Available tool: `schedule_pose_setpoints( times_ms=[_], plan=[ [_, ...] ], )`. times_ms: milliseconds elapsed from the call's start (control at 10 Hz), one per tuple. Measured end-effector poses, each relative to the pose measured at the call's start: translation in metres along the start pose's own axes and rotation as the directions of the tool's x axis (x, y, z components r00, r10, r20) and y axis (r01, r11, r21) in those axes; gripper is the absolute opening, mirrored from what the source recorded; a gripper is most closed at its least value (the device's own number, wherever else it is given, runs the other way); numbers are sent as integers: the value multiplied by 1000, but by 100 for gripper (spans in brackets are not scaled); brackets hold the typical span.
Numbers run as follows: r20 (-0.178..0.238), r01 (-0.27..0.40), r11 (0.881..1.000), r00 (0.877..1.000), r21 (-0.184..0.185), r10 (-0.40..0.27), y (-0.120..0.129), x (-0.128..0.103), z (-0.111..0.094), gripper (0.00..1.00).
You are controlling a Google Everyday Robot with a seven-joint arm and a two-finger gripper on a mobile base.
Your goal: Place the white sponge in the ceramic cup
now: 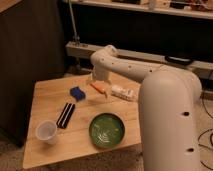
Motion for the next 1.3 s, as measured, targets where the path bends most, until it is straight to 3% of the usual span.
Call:
schedule_pose_setpoints(
  times_ms=[100,200,300,400,500,600,700,900,1100,1300],
  plan=[
    [10,65,998,998,-24,-64,11,-4,-9,80],
    [29,148,988,989,-48,-146,25,-8,-23,80],
    [49,248,967,968,-64,-245,42,-11,-37,80],
    [64,358,931,933,-74,-354,68,-10,-48,80],
    [64,414,908,910,-66,-411,89,-9,-53,80],
    [59,444,894,895,-61,-441,104,-7,-53,80],
    [39,485,872,874,-62,-484,128,-8,-48,80],
    [6,500,864,866,-63,-500,147,-17,-31,80],
    [-38,485,872,872,-72,-488,175,-25,3,80],
    [-72,460,885,883,-68,-464,184,-34,26,80]
  ],
)
